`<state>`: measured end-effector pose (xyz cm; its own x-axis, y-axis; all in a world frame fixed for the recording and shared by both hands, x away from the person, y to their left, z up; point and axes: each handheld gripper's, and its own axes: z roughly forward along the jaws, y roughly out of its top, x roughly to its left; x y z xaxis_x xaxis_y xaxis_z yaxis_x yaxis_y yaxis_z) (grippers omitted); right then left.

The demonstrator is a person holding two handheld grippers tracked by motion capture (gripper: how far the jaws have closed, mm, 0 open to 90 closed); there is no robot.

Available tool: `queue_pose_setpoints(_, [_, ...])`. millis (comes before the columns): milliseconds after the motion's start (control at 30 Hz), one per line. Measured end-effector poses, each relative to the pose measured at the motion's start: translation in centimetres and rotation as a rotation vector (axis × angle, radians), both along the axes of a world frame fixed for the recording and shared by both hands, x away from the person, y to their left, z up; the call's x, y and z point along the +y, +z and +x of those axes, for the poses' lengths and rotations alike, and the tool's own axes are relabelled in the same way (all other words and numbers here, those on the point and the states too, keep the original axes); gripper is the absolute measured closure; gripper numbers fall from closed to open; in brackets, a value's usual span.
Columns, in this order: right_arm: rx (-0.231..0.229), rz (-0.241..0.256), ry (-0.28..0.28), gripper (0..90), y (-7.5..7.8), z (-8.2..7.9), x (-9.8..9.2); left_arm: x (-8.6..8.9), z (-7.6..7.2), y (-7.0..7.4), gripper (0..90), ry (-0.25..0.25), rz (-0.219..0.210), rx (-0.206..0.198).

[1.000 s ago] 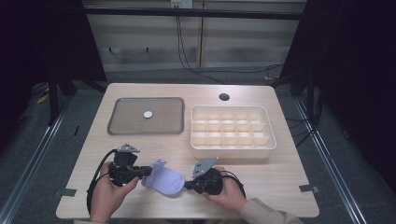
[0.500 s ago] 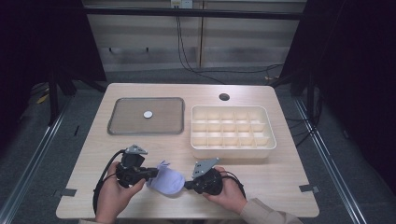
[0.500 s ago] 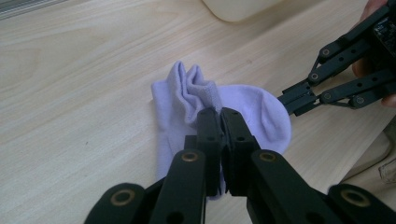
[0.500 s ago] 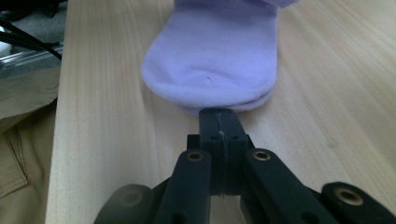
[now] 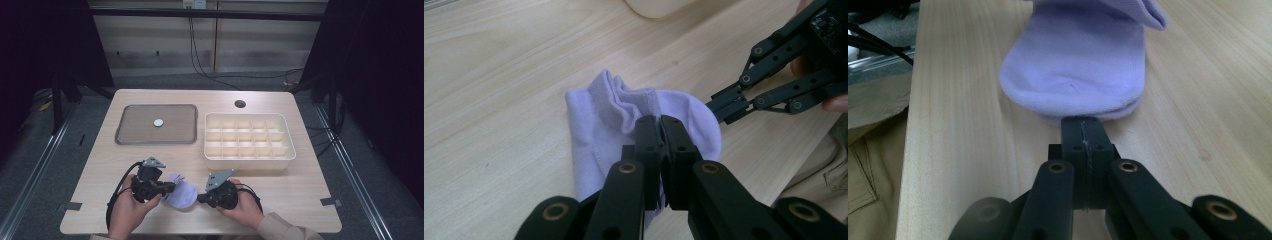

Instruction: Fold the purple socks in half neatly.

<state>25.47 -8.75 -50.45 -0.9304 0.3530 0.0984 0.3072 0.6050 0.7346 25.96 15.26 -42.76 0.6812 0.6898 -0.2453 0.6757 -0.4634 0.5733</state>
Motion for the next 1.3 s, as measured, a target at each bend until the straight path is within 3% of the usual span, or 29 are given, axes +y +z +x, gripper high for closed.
queue_pose_setpoints(400, [-0.005, 0.001, -0.003, 90.0, 0.0, -0.1, 0.2, -2.0, -0.6, -0.7, 87.1, -0.077, 0.016, 0.020])
queue_pose_setpoints(967, [-0.014, 0.001, 0.000, 90.0, -0.1, -0.1, 0.2, -3.3, -0.7, -2.4, 86.0, -0.118, 0.069, 0.039])
queue_pose_setpoints(1300, [-0.011, 0.002, -0.002, 90.0, -0.1, -0.1, 0.2, -3.1, -0.9, -2.4, 78.0, -0.118, 0.039, 0.048])
